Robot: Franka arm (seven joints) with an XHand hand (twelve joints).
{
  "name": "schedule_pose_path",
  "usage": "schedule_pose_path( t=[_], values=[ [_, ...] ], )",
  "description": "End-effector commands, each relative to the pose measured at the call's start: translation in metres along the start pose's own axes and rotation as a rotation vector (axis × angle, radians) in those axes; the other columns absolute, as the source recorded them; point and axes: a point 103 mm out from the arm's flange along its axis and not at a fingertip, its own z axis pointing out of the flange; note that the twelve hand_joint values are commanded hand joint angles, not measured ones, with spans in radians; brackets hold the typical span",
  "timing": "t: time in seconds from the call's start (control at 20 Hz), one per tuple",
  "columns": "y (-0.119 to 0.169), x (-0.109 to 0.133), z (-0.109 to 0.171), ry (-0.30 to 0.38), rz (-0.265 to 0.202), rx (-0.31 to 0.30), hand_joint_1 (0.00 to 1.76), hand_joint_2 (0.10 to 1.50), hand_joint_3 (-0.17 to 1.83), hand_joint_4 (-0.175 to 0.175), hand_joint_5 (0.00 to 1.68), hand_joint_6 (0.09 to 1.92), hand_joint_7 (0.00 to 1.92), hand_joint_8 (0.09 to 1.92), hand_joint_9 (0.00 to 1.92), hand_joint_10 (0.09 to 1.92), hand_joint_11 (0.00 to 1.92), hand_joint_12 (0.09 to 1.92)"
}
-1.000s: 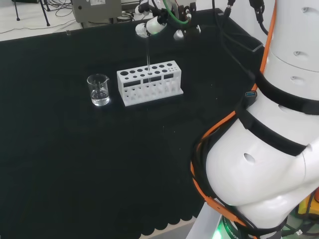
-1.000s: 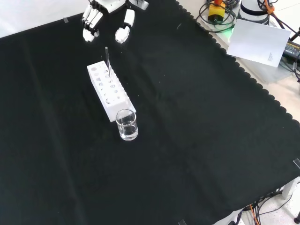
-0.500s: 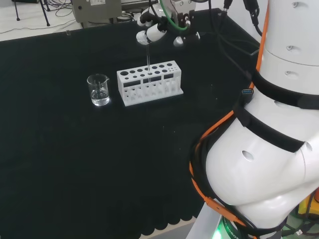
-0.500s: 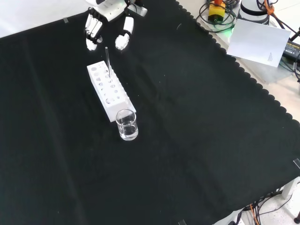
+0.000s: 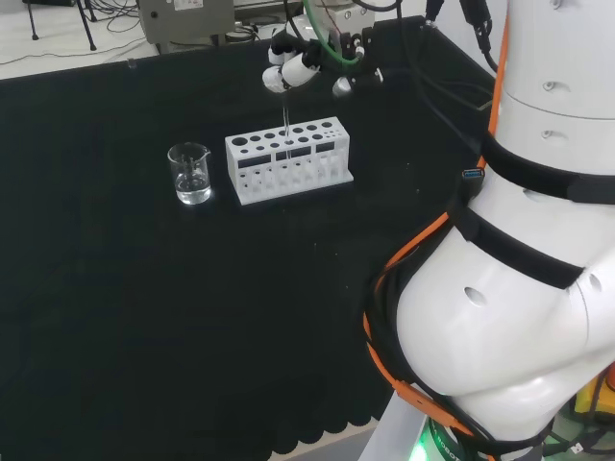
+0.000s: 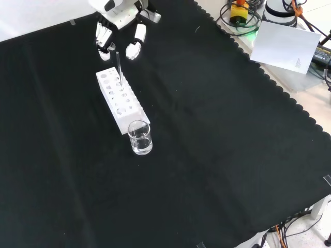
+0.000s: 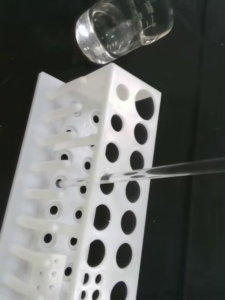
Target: Take the glass rod from the white test tube rack.
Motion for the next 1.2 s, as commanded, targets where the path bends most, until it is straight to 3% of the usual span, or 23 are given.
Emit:
schedule_pose_path(
  t=[0.05, 0.25, 0.5, 0.85, 1.2],
  values=[
    [0.004, -0.004, 0.008, 0.006, -0.004, 0.005, 0.52, 0.97, 0.4, -0.175, 0.31, 0.84, 0.72, 1.19, 0.97, 1.22, 0.94, 1.34],
    [0.006, -0.006, 0.011, 0.008, -0.006, 0.006, 0.53, 0.97, 0.4, -0.175, 0.31, 0.89, 0.72, 1.21, 1.02, 1.3, 1.01, 1.31],
    [0.007, -0.006, 0.011, 0.005, -0.012, -0.002, 0.58, 0.99, 0.4, -0.175, 0.34, 0.95, 0.73, 1.29, 1.15, 1.4, 1.3, 1.16],
    [0.012, -0.003, 0.015, 0.013, -0.018, -0.008, 0.63, 1.0, 0.4, -0.175, 0.41, 1.01, 0.78, 1.35, 1.28, 1.45, 1.52, 1.17],
    [0.015, -0.002, 0.017, 0.017, -0.035, -0.06, 0.8, 1.0, 0.41, -0.175, 0.65, 1.08, 0.94, 1.42, 1.43, 1.4, 1.69, 1.18]
  ],
)
